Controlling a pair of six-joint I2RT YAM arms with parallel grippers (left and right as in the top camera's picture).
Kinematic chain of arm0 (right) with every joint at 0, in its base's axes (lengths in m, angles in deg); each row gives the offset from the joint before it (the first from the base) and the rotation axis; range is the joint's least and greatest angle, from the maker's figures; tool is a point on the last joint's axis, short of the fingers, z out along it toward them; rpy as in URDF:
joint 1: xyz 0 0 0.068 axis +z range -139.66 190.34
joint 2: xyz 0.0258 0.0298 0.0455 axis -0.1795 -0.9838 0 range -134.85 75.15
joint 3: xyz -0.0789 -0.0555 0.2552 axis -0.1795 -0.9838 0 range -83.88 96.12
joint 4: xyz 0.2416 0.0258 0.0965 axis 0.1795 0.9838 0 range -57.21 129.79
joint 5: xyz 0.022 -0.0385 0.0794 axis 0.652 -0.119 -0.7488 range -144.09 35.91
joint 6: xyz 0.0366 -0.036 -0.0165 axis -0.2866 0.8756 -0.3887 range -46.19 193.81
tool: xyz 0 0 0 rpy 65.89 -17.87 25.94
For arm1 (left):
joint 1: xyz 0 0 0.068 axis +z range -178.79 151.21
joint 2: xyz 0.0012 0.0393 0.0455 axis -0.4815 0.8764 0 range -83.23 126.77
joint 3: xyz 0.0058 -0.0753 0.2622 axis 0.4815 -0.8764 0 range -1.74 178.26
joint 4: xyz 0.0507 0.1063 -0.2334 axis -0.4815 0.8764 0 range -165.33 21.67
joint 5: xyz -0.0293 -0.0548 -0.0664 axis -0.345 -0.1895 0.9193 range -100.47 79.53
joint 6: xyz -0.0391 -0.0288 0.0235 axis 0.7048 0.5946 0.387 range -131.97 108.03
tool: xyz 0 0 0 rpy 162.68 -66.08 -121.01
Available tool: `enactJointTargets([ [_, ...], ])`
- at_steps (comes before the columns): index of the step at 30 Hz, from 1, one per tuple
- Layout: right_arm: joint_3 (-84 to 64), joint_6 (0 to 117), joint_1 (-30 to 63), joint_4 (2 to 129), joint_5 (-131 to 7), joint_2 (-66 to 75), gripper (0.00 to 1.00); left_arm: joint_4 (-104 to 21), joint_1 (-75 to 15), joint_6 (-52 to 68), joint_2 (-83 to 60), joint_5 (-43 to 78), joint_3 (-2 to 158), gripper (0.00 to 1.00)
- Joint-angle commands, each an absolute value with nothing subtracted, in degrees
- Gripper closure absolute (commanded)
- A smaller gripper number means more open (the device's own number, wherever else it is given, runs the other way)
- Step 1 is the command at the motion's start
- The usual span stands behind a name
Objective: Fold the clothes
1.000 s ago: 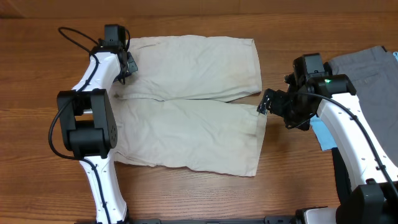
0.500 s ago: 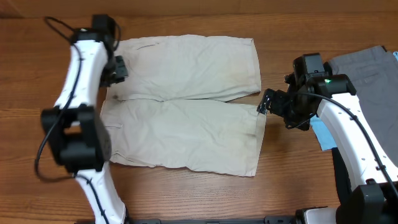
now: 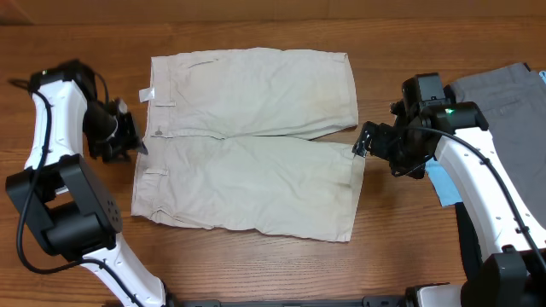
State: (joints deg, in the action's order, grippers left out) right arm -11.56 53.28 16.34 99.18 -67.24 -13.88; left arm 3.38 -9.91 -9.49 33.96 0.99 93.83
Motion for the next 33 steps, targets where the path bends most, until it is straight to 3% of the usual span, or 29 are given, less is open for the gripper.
enactJointTargets([
  [1, -10.5, 53.6, 16.1, 98.9, -67.2, -13.5, 0.0, 1.4, -9.6, -12.8, 34.4, 4.0, 88.7, 0.55],
  [6, -10.5, 53.7, 16.1, 98.9, -67.2, -13.5, 0.0, -4.4, -9.0, -12.1, 34.4, 3.9, 78.9, 0.42],
  [11, -10.5, 53.7, 16.1, 98.9, -67.2, -13.5, 0.0, -4.6, -7.4, -11.8, 34.4, 4.0, 78.2, 0.48],
  [24, -10.5, 53.7, 16.1, 98.9, -67.2, -13.5, 0.0, 0.7, -3.9, -14.0, 34.4, 4.0, 83.1, 0.47],
  [33, -10.5, 53.7, 16.1, 98.9, -67.2, -13.5, 0.0, -2.8, -4.1, -14.5, 34.4, 2.0, 78.1, 0.49],
])
